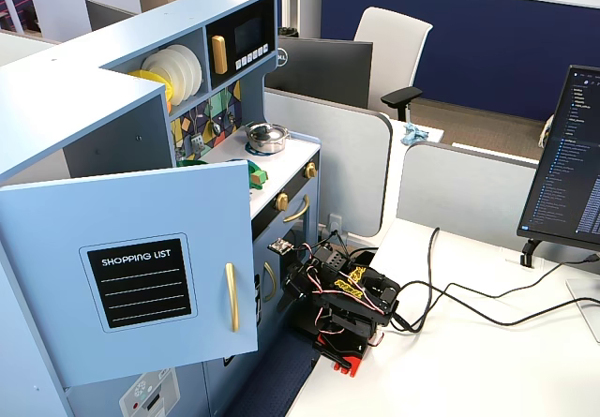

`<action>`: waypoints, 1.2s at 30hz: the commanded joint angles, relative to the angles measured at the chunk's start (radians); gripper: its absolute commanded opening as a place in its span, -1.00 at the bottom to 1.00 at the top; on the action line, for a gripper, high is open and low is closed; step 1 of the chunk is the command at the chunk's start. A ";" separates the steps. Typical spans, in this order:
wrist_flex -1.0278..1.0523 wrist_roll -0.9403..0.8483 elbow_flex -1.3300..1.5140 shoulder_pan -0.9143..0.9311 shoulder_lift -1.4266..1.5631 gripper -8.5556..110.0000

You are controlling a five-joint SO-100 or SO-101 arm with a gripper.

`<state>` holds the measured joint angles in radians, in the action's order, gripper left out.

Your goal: Pick up the green pineapple from the left cabinet and place it in the green recipient

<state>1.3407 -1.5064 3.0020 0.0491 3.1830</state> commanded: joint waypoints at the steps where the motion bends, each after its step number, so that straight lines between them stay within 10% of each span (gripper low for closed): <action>1: 0.190 0.008 -0.005 0.029 -0.005 -0.86; 13: 0.144 0.003 -0.006 -0.028 -0.005 -0.86; 24: -1.026 0.005 -0.118 -0.472 -0.198 -0.63; 36: -1.373 -0.091 -0.505 -0.703 -0.548 -0.29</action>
<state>0.0476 -1.5401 2.6277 -0.6167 2.7013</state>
